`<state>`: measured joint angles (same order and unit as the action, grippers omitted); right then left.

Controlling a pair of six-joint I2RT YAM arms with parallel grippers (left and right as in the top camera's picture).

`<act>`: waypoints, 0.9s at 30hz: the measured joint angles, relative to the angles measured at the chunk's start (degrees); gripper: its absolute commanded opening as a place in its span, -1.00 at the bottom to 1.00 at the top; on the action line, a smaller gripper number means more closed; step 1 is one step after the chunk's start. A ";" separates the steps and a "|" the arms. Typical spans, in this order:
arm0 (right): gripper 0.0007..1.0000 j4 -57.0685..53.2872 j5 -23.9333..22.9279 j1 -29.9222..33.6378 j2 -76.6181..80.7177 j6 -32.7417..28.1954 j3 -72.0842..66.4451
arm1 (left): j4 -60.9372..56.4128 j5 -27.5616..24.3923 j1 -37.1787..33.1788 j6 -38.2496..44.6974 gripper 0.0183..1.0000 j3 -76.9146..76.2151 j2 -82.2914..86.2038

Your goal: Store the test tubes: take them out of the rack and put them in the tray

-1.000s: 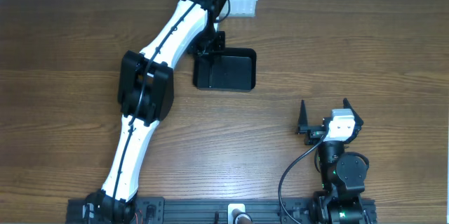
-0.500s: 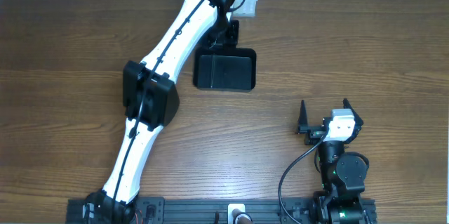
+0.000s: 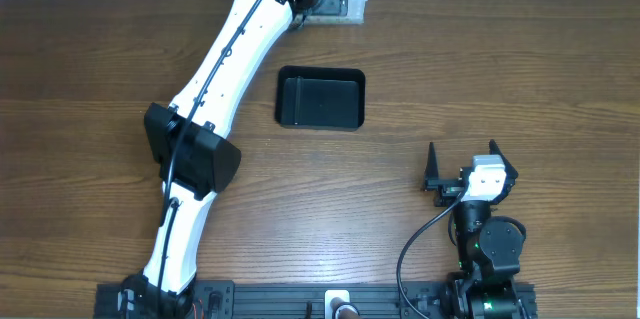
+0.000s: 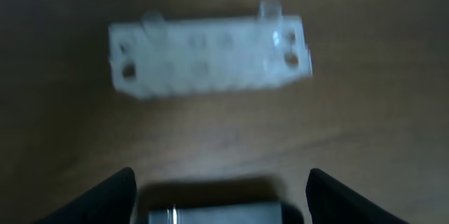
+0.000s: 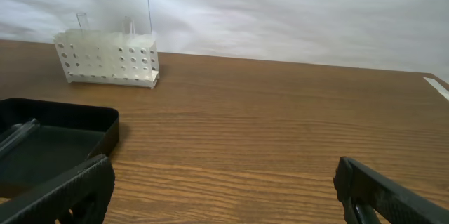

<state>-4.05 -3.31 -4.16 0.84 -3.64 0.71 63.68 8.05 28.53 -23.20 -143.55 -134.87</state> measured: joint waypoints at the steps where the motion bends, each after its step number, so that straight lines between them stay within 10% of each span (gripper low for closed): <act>1: 0.98 0.00 0.00 0.00 0.00 -0.04 0.00 | -1.44 1.51 0.00 0.02 0.59 0.00 0.00; 27: 0.98 0.00 0.00 0.00 0.00 0.00 0.00 | -17.29 4.92 -4.02 2.64 0.74 -0.02 -8.50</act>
<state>-4.05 -3.31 -4.16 0.84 -3.64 0.71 46.39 12.97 24.51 -20.56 -143.57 -143.37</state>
